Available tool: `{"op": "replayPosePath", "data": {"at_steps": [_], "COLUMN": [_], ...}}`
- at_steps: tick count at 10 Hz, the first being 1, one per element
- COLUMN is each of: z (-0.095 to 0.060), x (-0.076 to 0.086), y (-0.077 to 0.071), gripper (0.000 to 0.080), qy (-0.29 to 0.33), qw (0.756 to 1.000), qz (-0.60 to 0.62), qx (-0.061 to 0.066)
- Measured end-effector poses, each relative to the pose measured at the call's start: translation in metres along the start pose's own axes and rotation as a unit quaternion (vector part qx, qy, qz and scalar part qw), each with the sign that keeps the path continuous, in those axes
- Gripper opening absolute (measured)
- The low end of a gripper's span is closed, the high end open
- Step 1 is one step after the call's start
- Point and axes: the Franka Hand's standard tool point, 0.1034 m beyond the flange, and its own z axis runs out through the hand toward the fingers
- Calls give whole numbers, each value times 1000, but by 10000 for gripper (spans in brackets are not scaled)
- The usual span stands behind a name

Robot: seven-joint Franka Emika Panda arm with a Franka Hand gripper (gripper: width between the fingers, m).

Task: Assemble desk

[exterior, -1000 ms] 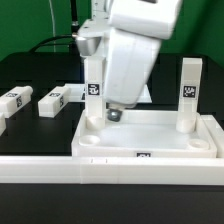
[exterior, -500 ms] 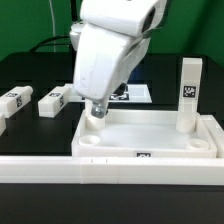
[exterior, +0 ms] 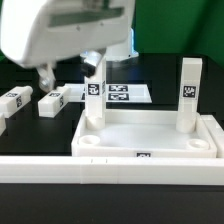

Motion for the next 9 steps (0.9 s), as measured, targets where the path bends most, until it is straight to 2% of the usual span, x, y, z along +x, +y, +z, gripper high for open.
{"op": "replayPosePath", "data": {"at_steps": [2, 3, 4, 8, 9], "z": [9, 16, 19, 20, 18], "x": [-42, -56, -61, -59, -65], "y": [-10, -13, -15, -17, -20], "gripper": [649, 649, 649, 649, 649], "qy": [11, 12, 10, 11, 2], "qw": [998, 996, 994, 991, 983], "qz": [59, 93, 110, 135, 184], "qx": [4, 3, 7, 10, 20]}}
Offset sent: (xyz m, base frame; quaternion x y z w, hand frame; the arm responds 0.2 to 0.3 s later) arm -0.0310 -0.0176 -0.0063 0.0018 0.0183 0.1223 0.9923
